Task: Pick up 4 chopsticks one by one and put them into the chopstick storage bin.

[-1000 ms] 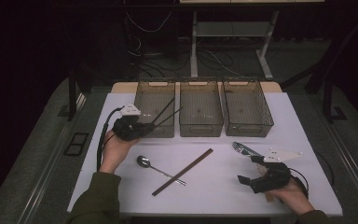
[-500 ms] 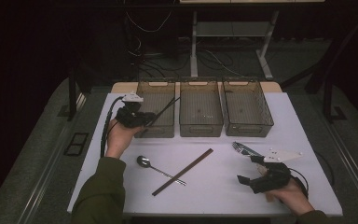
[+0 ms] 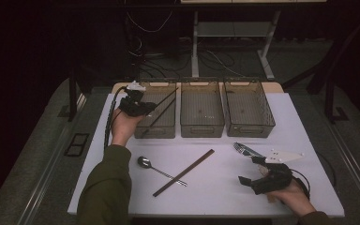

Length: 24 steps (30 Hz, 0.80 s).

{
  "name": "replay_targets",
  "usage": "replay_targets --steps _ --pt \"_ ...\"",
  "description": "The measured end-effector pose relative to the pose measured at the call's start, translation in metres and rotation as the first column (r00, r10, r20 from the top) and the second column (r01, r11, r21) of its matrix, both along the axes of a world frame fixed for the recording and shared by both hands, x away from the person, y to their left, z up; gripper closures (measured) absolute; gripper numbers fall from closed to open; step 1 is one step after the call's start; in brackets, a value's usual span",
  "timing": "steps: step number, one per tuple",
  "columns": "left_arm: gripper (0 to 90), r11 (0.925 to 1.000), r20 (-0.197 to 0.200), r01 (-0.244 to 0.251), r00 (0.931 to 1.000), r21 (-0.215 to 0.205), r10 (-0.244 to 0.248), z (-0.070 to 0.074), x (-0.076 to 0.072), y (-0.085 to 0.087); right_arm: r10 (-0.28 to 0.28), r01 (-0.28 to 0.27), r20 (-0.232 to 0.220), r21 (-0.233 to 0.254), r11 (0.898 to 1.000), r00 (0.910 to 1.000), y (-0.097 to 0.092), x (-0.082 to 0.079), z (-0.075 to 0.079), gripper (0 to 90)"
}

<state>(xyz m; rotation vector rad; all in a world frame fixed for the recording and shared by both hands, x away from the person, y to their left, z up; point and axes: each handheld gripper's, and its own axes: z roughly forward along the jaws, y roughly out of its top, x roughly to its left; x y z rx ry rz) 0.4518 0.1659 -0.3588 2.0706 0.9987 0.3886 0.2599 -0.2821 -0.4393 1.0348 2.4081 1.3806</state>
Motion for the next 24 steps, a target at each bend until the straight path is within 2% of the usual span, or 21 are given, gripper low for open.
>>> replay_targets --steps 2,5,8,10,12,16,24 --pt "85.9 1.0 -0.002 0.001 1.0 -0.005 -0.001 -0.003 0.005 0.0 0.001 -0.001 -0.001 0.001 1.0 1.0 0.0 0.0 0.0 3.2" --pt "85.9 0.9997 -0.006 -0.016 0.9999 0.016 0.016 -0.008 0.012 -0.001 0.001 -0.001 0.0 0.002 1.0 1.0 -0.001 0.0 0.0 3.2" --pt "85.8 0.9992 -0.006 -0.038 0.9992 0.008 0.038 -0.011 0.017 0.0 0.004 -0.004 0.003 0.003 1.0 1.0 -0.001 0.0 0.001 3.2" --pt "85.8 0.9981 -0.001 -0.061 0.9982 -0.009 0.061 -0.013 0.018 -0.001 0.004 -0.004 0.003 0.004 1.0 1.0 -0.001 -0.001 0.001 3.2" --pt "85.8 0.9971 0.006 -0.075 0.9972 0.015 0.075 -0.016 0.019 -0.002 0.004 -0.004 0.002 0.005 1.0 1.0 -0.001 -0.001 0.001 3.2" --pt "85.8 0.9944 0.001 -0.099 0.9951 0.037 0.099 -0.021 0.021 -0.003 0.007 -0.007 0.003 0.006 1.0 1.0 -0.001 -0.001 0.001 3.2" --pt "85.8 0.9929 -0.013 -0.114 0.9934 0.034 0.114 -0.026 0.024 -0.003 0.009 -0.009 0.002 0.007 1.0 1.0 -0.001 -0.001 0.001 3.2"
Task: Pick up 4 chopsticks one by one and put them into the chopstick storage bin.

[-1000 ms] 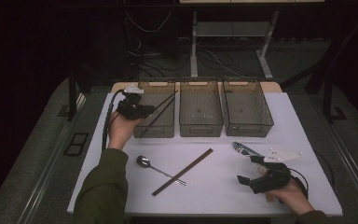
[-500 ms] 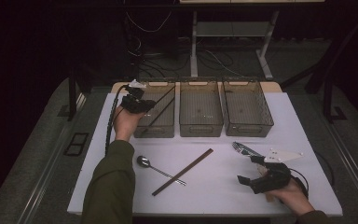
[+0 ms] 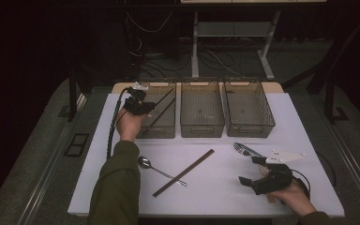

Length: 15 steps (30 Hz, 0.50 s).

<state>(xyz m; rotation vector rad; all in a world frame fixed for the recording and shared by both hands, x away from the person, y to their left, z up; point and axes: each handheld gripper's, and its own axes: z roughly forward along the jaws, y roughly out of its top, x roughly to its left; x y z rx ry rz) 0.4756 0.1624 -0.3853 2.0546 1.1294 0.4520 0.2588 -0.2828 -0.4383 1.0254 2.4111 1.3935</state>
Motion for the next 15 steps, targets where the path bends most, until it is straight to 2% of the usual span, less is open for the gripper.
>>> replay_targets --steps 9,15 --pt "84.5 0.9998 0.005 -0.018 0.9998 0.002 0.018 -0.0004 0.001 0.0007 0.002 -0.002 0.0 0.001 1.0 1.0 0.0001 -0.0001 0.0 3.2" --pt "77.7 0.9998 0.003 -0.021 0.9998 0.006 0.021 -0.0004 0.0007 0.0003 0.001 -0.001 -0.002 0.002 1.0 1.0 0.0009 -0.0006 0.0001 3.3"
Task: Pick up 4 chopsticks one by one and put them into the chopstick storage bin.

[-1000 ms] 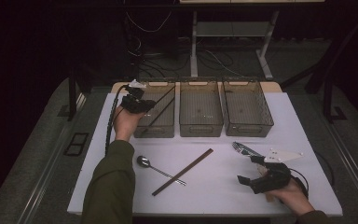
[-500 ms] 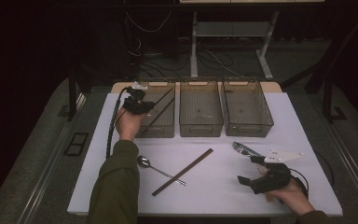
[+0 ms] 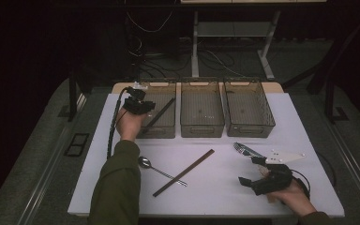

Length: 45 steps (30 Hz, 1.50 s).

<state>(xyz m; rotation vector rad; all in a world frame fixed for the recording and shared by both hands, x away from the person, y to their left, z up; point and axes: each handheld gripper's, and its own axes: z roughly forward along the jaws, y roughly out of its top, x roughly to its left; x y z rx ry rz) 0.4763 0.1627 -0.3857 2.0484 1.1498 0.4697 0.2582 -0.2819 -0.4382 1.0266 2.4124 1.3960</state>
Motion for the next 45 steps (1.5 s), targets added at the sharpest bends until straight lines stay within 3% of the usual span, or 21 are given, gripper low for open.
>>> replay_targets --steps 8,10,13,17,20,24,28,34,39,45 --pt "65.3 0.9994 0.014 0.033 0.9994 -0.005 -0.033 0.002 -0.004 0.001 0.0 0.0 -0.001 -0.002 1.0 1.0 0.0 0.0 0.0 3.2" --pt "59.0 0.9984 0.009 0.039 0.9992 -0.041 -0.038 0.001 -0.007 0.001 0.0 0.0 0.0 -0.001 1.0 1.0 0.0 0.0 0.0 3.2" --pt "51.6 0.9965 -0.003 0.079 0.9969 -0.027 -0.079 0.002 -0.012 0.004 0.001 -0.001 0.001 -0.004 1.0 1.0 0.0 0.0 0.0 3.3" --pt "46.1 0.991 -0.014 0.112 0.9934 -0.073 -0.113 0.005 -0.021 0.009 0.003 -0.003 0.0 -0.007 1.0 1.0 0.0 0.0 0.0 3.2" --pt "42.7 0.9859 0.008 0.133 0.9911 -0.102 -0.133 0.008 -0.032 0.01 0.003 -0.003 0.002 -0.009 1.0 1.0 0.001 0.0 0.0 3.2" --pt "37.3 0.9839 0.024 0.155 0.9878 -0.089 -0.154 0.014 -0.048 0.011 0.002 -0.002 0.001 -0.009 1.0 1.0 0.0 0.0 0.0 3.2" --pt "34.6 0.9798 0.048 0.17 0.9849 -0.105 -0.166 0.017 -0.065 0.012 0.002 -0.002 0.003 -0.009 1.0 1.0 0.001 0.0 -0.001 3.2" --pt "30.4 0.9726 0.059 0.209 0.9772 -0.101 -0.204 0.015 -0.087 0.014 0.0 0.0 0.003 -0.011 1.0 1.0 0.002 0.0 -0.001 3.2" --pt "26.5 0.9701 0.078 0.217 0.9747 -0.109 -0.21 0.013 -0.104 0.015 0.0 0.0 0.004 -0.009 1.0 1.0 0.001 0.0 -0.001 3.2" --pt "24.1 0.9612 0.107 0.249 0.9657 -0.119 -0.237 0.006 -0.127 0.016 -0.007 0.007 0.009 0.002 1.0 0.9999 0.001 0.0 -0.001 3.2"
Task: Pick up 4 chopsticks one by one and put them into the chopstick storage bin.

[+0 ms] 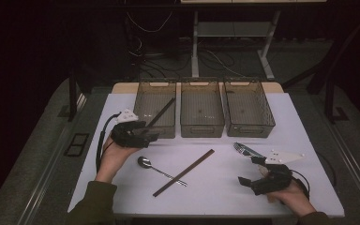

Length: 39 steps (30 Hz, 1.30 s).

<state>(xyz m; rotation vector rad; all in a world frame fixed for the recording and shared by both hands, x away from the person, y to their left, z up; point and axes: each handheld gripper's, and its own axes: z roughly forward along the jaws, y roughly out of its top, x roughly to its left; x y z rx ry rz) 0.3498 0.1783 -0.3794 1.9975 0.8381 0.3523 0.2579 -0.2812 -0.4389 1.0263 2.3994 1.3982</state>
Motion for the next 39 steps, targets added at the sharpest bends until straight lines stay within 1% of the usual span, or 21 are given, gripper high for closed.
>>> replay_targets --steps 2,4,5,6,9,11,12,17,19,21,22,25,27,29,34,36,39 --pt "23.7 1.0 0.002 0.005 1.0 0.001 -0.005 -0.002 -0.006 -0.001 -0.01 0.01 0.002 0.009 1.0 0.9999 -0.001 0.0 0.0 3.3" --pt "23.0 0.9999 0.003 0.016 0.9999 0.002 -0.016 -0.004 -0.012 -0.002 -0.032 0.032 0.016 0.013 0.999 0.9994 -0.002 0.0 0.001 3.4" --pt "23.0 0.9998 0.004 0.02 0.9998 0.002 -0.02 -0.006 -0.015 -0.003 -0.045 0.044 0.024 0.008 0.999 0.9987 -0.002 -0.001 0.001 8.0" --pt "22.9 0.9997 0.005 0.024 0.9997 0.004 -0.024 -0.007 -0.017 -0.003 -0.063 0.063 0.032 0.005 0.998 0.9975 -0.002 -0.001 0.002 9.1" --pt "21.6 0.9993 -0.005 0.037 0.9993 0.009 -0.037 -0.012 -0.023 -0.008 -0.092 0.092 0.043 0.012 0.996 0.9948 -0.003 -0.001 0.003 9.1" --pt "19.9 0.9987 -0.01 0.045 0.999 0.023 -0.044 -0.015 -0.027 -0.012 -0.091 0.091 0.046 0.014 0.996 0.9948 -0.003 -0.002 0.003 9.1" --pt "19.2 0.9986 -0.013 0.048 0.9988 0.023 -0.047 -0.017 -0.03 -0.014 -0.095 0.095 0.048 0.012 0.995 0.9943 -0.003 -0.002 0.003 9.1" --pt "17.9 0.9961 -0.016 0.084 0.9964 0.028 -0.083 -0.023 -0.041 -0.023 -0.099 0.101 0.057 -0.023 0.995 0.9934 -0.002 -0.002 0.001 9.1" --pt "17.6 0.9952 -0.024 0.096 0.9952 0.017 -0.095 -0.027 -0.046 -0.026 -0.094 0.096 0.052 -0.021 0.995 0.9942 -0.001 -0.002 0.001 9.1" --pt "17.6 0.9939 -0.029 0.108 0.9938 0.025 -0.107 -0.03 -0.051 -0.03 -0.092 0.093 0.05 -0.02 0.995 0.9945 -0.001 -0.002 0.001 9.1" --pt "17.6 0.993 -0.032 0.115 0.9929 0.027 -0.114 -0.032 -0.053 -0.031 -0.093 0.094 0.046 -0.02 0.995 0.9947 -0.001 -0.002 0.001 9.1" --pt "17.8 0.9909 -0.045 0.134 0.9901 0.015 -0.133 -0.037 -0.058 -0.037 -0.09 0.091 0.037 -0.024 0.996 0.9952 -0.001 -0.002 0.001 9.1" --pt "18.1 0.9883 -0.056 0.15 0.9873 0.026 -0.149 -0.041 -0.059 -0.042 -0.089 0.09 0.04 -0.028 0.996 0.9952 -0.001 -0.001 0.0 9.1" --pt "18.6 0.9861 -0.064 0.164 0.9846 0.026 -0.162 -0.043 -0.059 -0.047 -0.089 0.091 0.041 -0.031 0.995 0.9952 0.0 -0.001 0.0 9.1" --pt "21.9 0.9806 -0.081 0.194 0.9782 0.029 -0.191 -0.048 -0.061 -0.059 -0.086 0.087 0.037 -0.033 0.996 0.9956 0.0 -0.001 0.0 9.1" --pt "24.9 0.9803 -0.082 0.195 0.9779 0.031 -0.192 -0.05 -0.061 -0.063 -0.087 0.088 0.038 -0.037 0.995 0.9955 0.001 -0.001 -0.001 9.1" --pt "32.4 0.9797 -0.097 0.2 0.9754 0.012 -0.198 -0.053 -0.06 -0.066 -0.081 0.083 0.037 -0.038 0.996 0.996 0.001 -0.001 -0.001 9.1"
